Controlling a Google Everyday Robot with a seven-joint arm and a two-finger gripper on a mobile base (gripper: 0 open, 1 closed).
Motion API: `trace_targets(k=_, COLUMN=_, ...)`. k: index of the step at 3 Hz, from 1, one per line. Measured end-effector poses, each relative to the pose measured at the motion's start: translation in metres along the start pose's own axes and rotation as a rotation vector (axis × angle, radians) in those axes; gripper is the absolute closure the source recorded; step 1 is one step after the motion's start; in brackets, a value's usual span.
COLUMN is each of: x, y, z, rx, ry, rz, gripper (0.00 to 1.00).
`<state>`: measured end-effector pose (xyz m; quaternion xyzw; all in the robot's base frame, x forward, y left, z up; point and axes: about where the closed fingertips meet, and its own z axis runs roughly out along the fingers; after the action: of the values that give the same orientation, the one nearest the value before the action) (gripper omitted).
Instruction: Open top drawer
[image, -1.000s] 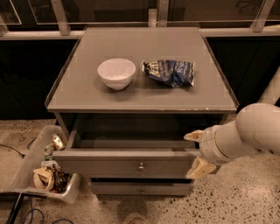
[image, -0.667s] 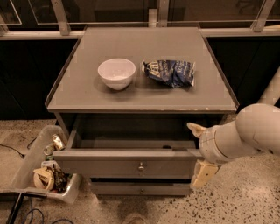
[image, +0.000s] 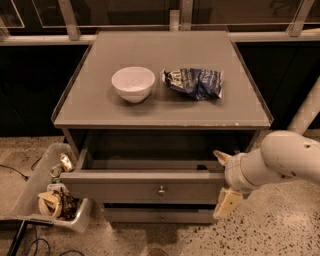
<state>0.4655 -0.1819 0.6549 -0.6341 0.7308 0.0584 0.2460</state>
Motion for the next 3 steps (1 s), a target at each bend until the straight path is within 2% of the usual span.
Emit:
trace_targets(k=1, x=0.0015, y=0.0015, z=0.0033, rx=-0.007, ry=-0.002, rz=0.003, gripper=0.00)
trace_targets(k=2, x=0.0015, y=0.0015, z=0.0033, rx=-0.007, ry=-0.002, rz=0.003, gripper=0.13)
trace_targets(k=3, x=0.0015, y=0.0015, z=0.0034, rx=-0.007, ry=-0.002, rz=0.003, gripper=0.37)
